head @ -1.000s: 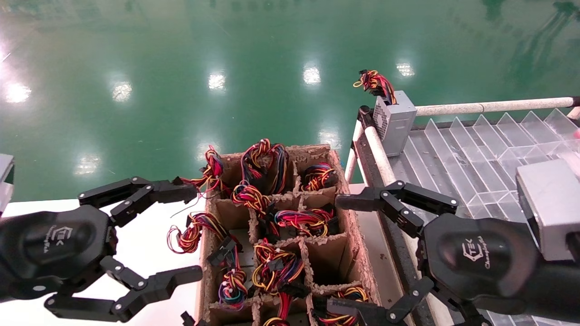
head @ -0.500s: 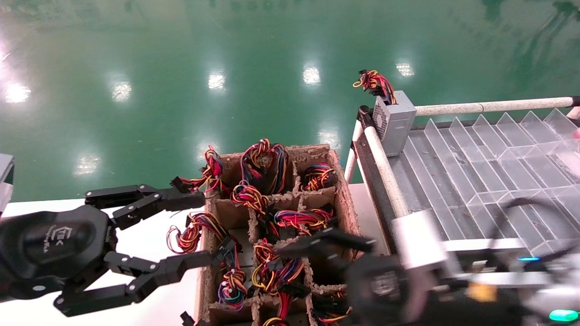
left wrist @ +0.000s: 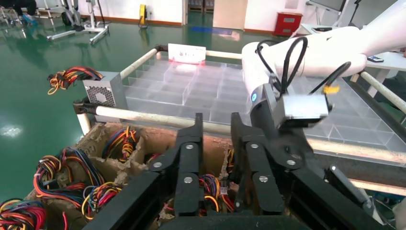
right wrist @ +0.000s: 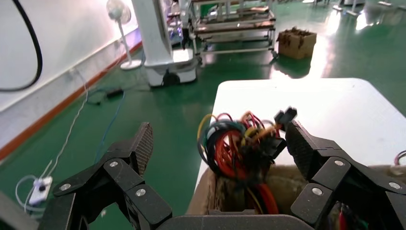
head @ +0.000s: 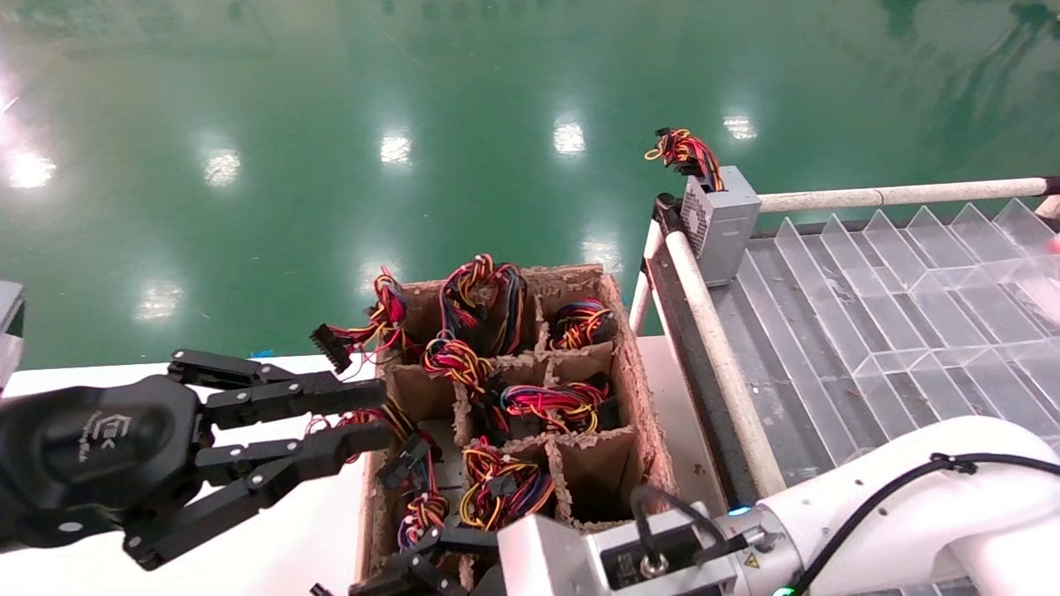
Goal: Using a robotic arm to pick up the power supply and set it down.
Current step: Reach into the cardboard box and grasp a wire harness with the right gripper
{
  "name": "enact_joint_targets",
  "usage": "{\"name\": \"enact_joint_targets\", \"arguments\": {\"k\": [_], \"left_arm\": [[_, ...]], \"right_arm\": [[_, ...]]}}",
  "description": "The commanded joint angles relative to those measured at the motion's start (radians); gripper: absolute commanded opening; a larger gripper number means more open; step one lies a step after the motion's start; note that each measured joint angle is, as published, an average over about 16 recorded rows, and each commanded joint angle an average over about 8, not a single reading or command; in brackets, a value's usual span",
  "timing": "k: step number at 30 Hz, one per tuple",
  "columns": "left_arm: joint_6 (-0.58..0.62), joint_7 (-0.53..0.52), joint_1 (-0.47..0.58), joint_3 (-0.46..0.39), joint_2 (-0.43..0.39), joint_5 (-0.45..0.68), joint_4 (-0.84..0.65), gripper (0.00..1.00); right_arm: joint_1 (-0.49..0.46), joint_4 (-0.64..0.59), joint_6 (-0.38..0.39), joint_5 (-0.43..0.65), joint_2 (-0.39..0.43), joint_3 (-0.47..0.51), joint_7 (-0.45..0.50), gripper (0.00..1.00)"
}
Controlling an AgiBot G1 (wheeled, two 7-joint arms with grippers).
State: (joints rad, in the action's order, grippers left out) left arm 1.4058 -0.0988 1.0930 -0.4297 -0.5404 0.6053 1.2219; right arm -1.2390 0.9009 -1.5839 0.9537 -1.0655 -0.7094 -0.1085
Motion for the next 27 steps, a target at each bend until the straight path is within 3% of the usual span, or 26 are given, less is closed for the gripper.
{"name": "enact_joint_targets", "arguments": {"k": [1,15,27], "left_arm": [[0.000,0.000,0.000,0.000,0.000,0.000,0.000,0.00],[0.000,0.000,0.000,0.000,0.000,0.000,0.000,0.00],[0.000,0.000,0.000,0.000,0.000,0.000,0.000,0.00]], "right_arm": [[-0.010,-0.012,0.001,0.006,-0.011,-0.030,-0.024,0.00],[-0.035,-0.026,0.054,0.019,-0.018,-0.074,-0.158,0.00],[-0.043,-0.041,0.064,0.033,-0.037,-0.080,-0.183,0.00]]}}
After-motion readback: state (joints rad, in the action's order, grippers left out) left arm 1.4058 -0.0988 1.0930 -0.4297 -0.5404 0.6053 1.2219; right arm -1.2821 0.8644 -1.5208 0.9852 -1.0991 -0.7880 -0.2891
